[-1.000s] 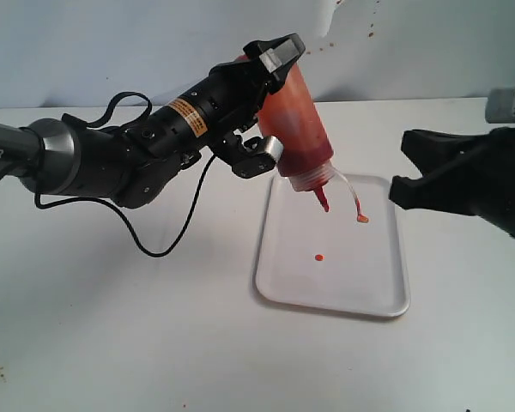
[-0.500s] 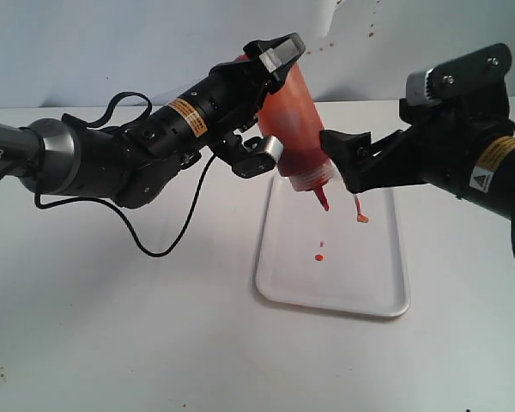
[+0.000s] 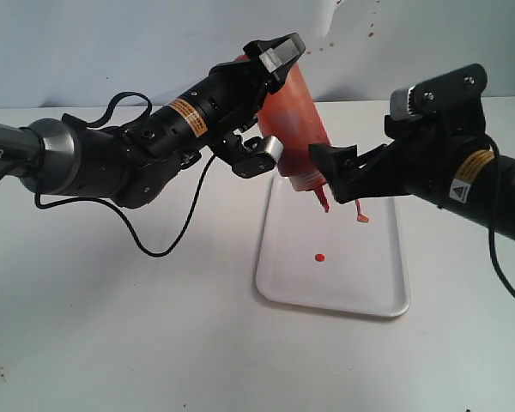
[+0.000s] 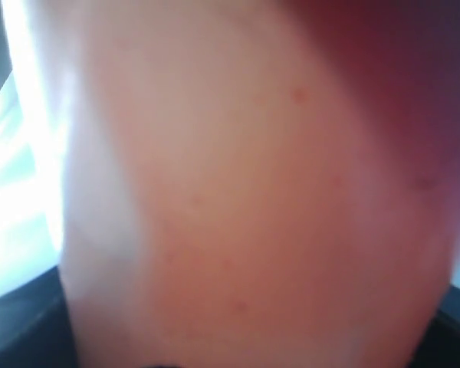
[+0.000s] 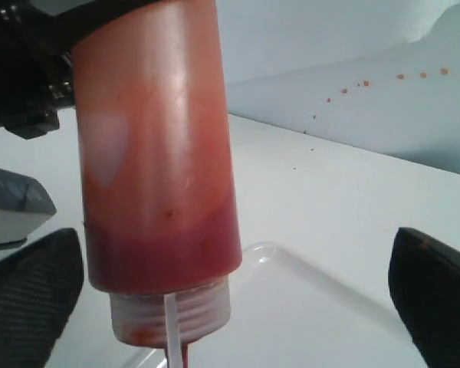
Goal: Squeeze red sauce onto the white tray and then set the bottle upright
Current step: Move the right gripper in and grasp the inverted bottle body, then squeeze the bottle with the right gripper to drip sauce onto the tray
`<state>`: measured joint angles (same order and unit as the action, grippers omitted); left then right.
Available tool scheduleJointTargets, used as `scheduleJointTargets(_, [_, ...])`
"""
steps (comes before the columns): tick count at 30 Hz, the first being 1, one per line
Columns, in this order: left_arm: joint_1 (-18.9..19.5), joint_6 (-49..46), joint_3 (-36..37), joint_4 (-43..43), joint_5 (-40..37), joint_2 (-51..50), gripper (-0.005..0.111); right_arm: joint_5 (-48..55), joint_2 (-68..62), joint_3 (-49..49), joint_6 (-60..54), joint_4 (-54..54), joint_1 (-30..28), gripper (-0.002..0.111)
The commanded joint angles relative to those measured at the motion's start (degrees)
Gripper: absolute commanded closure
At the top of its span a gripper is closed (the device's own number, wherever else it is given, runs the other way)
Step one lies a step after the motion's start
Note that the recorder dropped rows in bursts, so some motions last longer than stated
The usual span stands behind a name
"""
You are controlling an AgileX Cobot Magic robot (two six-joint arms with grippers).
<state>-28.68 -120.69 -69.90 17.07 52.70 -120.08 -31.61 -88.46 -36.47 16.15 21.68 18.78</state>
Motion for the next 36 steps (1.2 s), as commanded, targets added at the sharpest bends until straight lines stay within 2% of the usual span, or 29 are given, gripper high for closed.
scheduleJointTargets(1, [-0.2,0.7,-0.7,-1.6,2.9,0.7,0.107,-7.7,-2.7,-0.6,2.4,1.5,0.1,0.003])
scheduleJointTargets(5, [-0.2,0.7,-0.7,-1.6,2.9,0.7,0.107,-1.5,-4.9,-4.7,8.3,5.8,0.1,0.003])
scheduleJointTargets(9, [-0.2,0.7,-0.7,-1.6,2.9,0.7,0.107,-1.1,-5.8,-7.9,14.0,11.9,0.1,0.003])
scheduleJointTargets(13, [-0.2,0.7,-0.7,-1.6,2.9,0.7,0.107,7.1,-7.6,-12.4,18.2,17.0,0.1,0.003])
scheduleJointTargets(20, [-0.2,0.7,-0.7,-1.4,2.9,0.7,0.107,6.1,-12.1,-17.8,28.3,29.5,2.5,0.003])
scheduleJointTargets(24, [-0.2,0.7,-0.7,-1.3,2.9,0.7,0.107,6.4,-13.8,-20.3,29.0,29.6,3.5,0.006])
scheduleJointTargets(26, [-0.2,0.7,-0.7,-1.3,2.9,0.7,0.107,8.5,-13.8,-20.3,29.3,29.6,3.5,0.013])
scheduleJointTargets(27, [-0.2,0.7,-0.7,-1.3,2.9,0.7,0.107,10.4,-13.8,-20.3,29.3,29.8,3.5,0.020])
scheduleJointTargets(29, [-0.2,0.7,-0.7,-1.3,2.9,0.7,0.107,11.5,-13.8,-20.3,29.3,29.8,3.5,0.042])
scheduleJointTargets(31, [-0.2,0.7,-0.7,-1.3,2.9,0.7,0.107,11.5,-13.8,-20.3,29.3,29.8,3.5,0.080])
scheduleJointTargets(32, [-0.2,0.7,-0.7,-1.3,2.9,0.7,0.107,11.5,-13.8,-20.3,29.3,29.8,3.5,0.109])
scheduleJointTargets(36, [-0.2,0.7,-0.7,-1.3,2.9,0.7,0.107,11.4,-13.8,-20.3,29.5,29.6,3.5,0.108])
